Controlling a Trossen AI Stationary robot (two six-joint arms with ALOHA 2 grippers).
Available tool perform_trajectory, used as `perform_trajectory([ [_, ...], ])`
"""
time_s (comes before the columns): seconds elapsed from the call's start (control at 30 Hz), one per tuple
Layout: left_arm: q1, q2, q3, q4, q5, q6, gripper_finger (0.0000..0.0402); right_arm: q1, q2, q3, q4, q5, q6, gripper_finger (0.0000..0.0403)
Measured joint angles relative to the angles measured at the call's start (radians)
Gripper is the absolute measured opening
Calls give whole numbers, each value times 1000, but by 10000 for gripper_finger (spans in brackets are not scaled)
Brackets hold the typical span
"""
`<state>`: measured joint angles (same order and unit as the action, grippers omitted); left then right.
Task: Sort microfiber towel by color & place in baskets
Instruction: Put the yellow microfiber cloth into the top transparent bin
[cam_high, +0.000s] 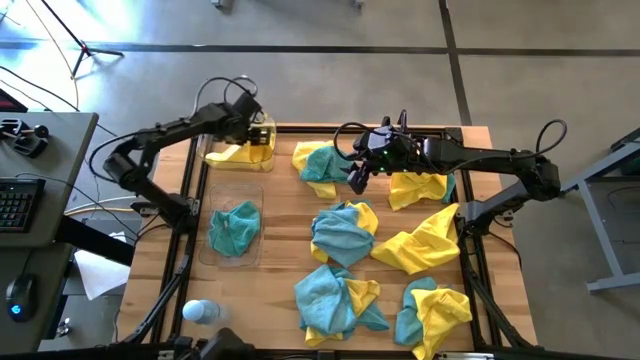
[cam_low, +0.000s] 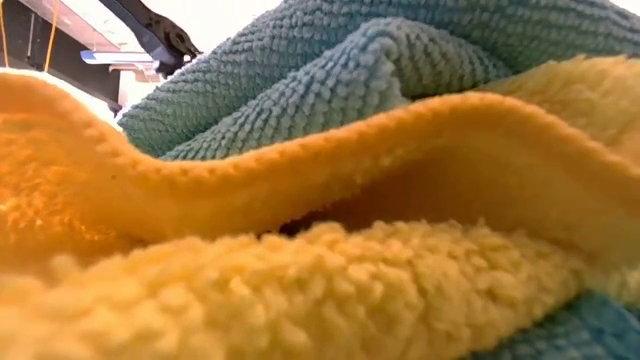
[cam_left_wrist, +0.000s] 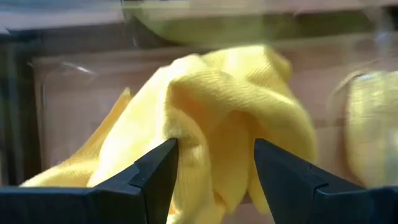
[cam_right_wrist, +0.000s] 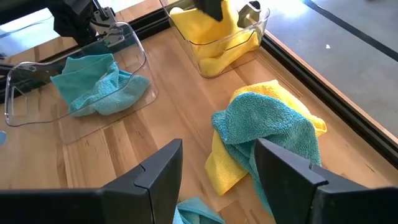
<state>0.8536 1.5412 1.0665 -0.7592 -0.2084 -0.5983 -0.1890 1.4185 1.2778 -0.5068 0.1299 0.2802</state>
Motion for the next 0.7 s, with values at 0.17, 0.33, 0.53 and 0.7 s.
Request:
perform_trajectory([
  [0.17,11,79,-24,2,-11,-3,200,0,0,0,2,0,11,195],
  [0.33,12,142,-25,2,-11,-3,200,0,0,0,2,4,33,195],
  [0.53,12,168,-25,9,-12,-2,200,0,0,0,2,11,34,195],
  [0.7,17,141,-24,7,-13,-1,200,0,0,0,2,15,34,195],
])
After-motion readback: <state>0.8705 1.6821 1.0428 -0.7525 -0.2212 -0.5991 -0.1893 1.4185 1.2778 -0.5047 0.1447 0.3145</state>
